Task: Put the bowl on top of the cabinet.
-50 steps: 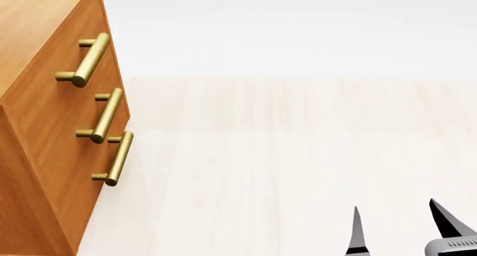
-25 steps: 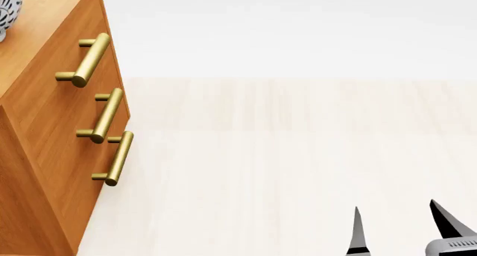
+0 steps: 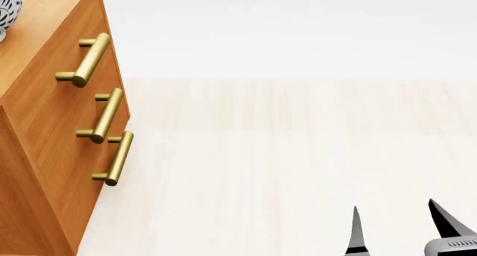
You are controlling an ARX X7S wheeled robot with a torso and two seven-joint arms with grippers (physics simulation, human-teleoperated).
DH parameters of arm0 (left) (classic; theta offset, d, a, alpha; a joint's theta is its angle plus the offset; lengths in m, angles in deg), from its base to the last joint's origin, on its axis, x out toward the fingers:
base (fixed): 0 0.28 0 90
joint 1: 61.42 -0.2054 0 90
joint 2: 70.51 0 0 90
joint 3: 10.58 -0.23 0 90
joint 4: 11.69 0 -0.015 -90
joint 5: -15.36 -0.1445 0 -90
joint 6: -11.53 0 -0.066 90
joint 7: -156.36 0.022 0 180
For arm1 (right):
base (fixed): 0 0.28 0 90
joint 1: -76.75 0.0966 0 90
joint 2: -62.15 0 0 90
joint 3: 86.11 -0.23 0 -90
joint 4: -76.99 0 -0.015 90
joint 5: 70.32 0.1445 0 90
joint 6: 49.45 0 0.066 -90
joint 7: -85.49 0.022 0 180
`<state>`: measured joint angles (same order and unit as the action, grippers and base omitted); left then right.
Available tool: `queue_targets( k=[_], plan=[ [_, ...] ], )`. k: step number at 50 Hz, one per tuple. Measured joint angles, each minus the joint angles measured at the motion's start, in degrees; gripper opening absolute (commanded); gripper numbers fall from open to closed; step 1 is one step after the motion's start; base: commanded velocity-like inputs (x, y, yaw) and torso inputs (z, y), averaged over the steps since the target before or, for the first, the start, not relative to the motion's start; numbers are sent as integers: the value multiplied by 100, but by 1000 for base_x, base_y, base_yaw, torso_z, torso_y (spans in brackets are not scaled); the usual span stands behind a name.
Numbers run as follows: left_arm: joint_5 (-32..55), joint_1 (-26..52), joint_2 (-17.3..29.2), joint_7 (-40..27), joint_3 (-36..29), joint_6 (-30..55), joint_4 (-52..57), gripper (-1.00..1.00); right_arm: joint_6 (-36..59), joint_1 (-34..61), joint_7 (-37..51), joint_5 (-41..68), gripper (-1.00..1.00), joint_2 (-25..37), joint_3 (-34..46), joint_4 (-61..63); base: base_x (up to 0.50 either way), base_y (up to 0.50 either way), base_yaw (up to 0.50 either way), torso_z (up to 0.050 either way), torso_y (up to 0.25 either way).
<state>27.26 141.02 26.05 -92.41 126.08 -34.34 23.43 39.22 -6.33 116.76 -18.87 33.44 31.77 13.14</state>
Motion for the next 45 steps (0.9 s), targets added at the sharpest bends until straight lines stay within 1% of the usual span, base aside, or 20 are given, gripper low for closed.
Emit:
queue_targets(
  k=[13,22,32,45],
  plan=[
    [-33,169,-267,96,-458,680,842,100,43,33,7,5,100,3,-5,38,0,0,0,0,0],
    [95,301,-457,168,-860,1148,1397,100,30,21,-4,0,100,-6,-12,25,0,0,0,0,0],
    [737,277,-565,37,-1531,1579,2004,100,-2,0,-31,-11,100,-34,-15,-22,0,0,0,0,0],
    [1836,131,-601,-283,-2421,1998,2722,100,-62,-43,-68,-35,100,-71,-20,-81,0,0,0,0,0]
  ],
)
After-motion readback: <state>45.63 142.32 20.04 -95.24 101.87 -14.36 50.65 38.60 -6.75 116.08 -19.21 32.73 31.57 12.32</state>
